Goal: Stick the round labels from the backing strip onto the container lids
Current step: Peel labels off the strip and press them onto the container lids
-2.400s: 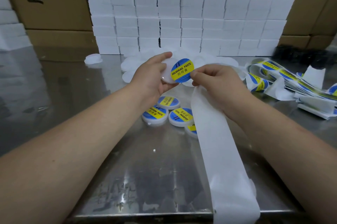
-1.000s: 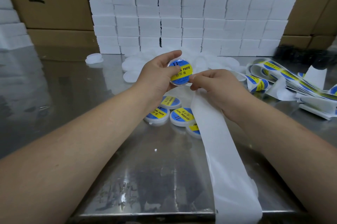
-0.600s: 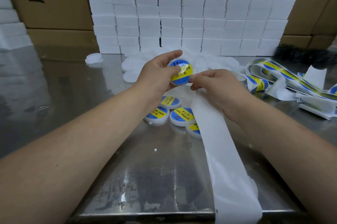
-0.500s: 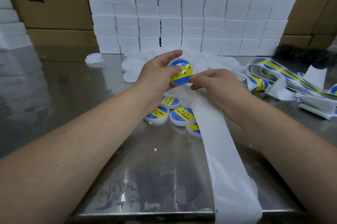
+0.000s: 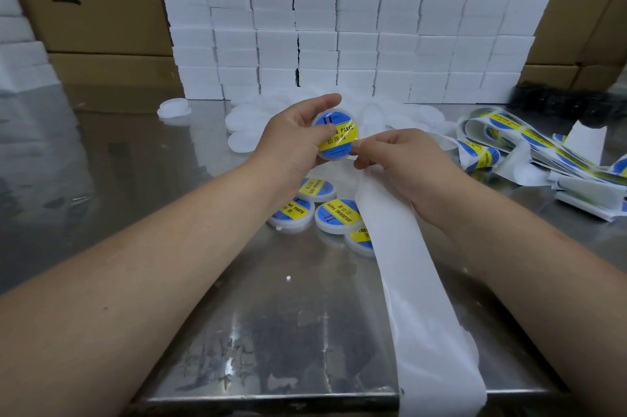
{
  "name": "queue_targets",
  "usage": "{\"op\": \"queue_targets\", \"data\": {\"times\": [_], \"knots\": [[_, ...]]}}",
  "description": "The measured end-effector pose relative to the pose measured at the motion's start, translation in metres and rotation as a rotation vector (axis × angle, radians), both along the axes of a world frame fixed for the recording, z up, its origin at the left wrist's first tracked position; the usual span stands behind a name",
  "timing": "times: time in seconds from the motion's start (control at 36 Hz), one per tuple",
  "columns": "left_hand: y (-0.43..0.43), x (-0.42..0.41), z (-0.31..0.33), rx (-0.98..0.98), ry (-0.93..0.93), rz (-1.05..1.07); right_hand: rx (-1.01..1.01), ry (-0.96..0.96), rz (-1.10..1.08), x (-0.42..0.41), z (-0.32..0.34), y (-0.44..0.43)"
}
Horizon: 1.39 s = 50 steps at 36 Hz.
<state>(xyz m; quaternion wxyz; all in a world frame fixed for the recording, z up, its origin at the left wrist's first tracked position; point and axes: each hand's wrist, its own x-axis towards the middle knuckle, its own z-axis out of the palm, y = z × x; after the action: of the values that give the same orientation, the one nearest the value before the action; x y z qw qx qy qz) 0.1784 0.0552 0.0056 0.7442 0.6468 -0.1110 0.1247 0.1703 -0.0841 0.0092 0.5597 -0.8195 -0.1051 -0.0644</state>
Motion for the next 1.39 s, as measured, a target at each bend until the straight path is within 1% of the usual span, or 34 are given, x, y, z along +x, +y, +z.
{"op": "queue_targets", "data": {"times": [0.42,0.75,0.94,1.08,1.17,1.25,1.31,1.39], "knots": [[-0.001,-0.002,0.000,0.094,-0.037,0.053,-0.006,0.019,-0.009,-0.001,0.001,0.000],[-0.005,-0.004,0.001,0.157,-0.096,0.086,-0.048,-0.009,-0.032,-0.001,0.001,-0.002],[-0.010,-0.006,0.001,0.158,-0.115,0.098,-0.138,-0.094,-0.097,0.003,-0.001,-0.003],[-0.010,-0.007,0.000,0.141,-0.099,0.110,-0.200,-0.121,-0.132,0.006,-0.001,-0.005],[-0.009,-0.005,0.002,0.077,-0.061,0.143,-0.266,-0.139,-0.159,0.006,-0.002,-0.007],[-0.005,-0.003,0.006,0.021,-0.032,0.166,-0.260,-0.157,-0.157,0.005,-0.001,-0.008],[-0.005,-0.003,0.006,0.054,-0.031,0.177,-0.222,-0.175,-0.132,0.004,-0.001,-0.005],[-0.009,-0.007,0.003,0.178,-0.048,0.160,-0.155,-0.181,-0.088,0.002,0.000,-0.004]]}}
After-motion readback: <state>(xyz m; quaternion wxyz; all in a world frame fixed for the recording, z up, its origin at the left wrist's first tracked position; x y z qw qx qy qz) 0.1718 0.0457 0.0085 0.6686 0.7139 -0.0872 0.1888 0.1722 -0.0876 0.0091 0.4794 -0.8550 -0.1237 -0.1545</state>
